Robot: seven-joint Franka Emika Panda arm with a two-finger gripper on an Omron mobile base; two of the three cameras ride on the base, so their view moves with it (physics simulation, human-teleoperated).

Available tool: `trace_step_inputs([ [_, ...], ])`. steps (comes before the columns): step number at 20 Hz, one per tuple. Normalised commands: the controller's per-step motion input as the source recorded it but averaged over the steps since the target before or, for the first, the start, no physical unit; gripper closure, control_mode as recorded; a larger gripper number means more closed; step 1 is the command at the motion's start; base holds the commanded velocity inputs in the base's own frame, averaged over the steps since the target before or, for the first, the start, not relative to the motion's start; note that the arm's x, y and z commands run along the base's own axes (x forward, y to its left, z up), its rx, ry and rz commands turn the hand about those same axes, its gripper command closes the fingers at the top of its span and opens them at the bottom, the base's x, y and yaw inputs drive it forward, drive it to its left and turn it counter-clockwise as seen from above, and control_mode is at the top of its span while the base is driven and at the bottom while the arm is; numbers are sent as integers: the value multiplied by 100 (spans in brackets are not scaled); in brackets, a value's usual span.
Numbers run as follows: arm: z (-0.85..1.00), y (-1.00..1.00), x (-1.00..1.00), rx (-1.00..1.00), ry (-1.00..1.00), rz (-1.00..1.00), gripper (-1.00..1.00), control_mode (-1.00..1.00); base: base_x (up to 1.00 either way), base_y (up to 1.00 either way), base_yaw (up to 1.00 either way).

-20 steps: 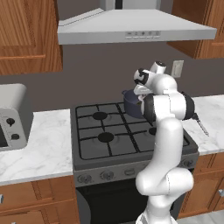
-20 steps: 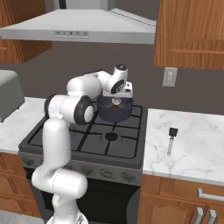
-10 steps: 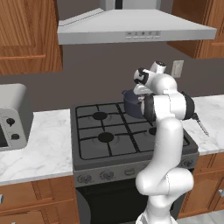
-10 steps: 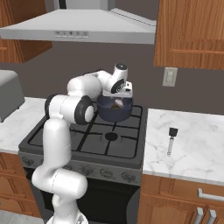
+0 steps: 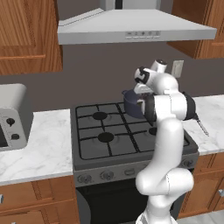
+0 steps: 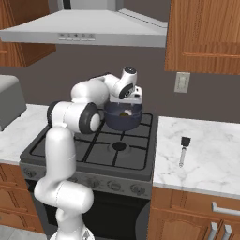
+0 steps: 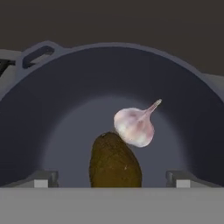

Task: Put the garlic and avocado in the pot. Retrieve the spatula and lightly stir the vegetables in the pot.

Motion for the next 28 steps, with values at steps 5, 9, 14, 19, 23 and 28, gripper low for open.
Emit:
trace_step_inputs([
  [5,35,-3,-74,0,0,0,-100,-100,0,0,0],
  [9,23,-6,-79,0,0,0,-100,-100,0,0,0],
  [14,16,-3,-97,0,0,0,-100,-100,0,0,0],
  [19,14,-1,-81,0,2,0,-100,-100,0,0,0],
  [23,9,-16,-71,0,8,0,-100,-100,0,0,0],
  [28,4,-47,-41,-1,10,0,-100,-100,0,0,0],
])
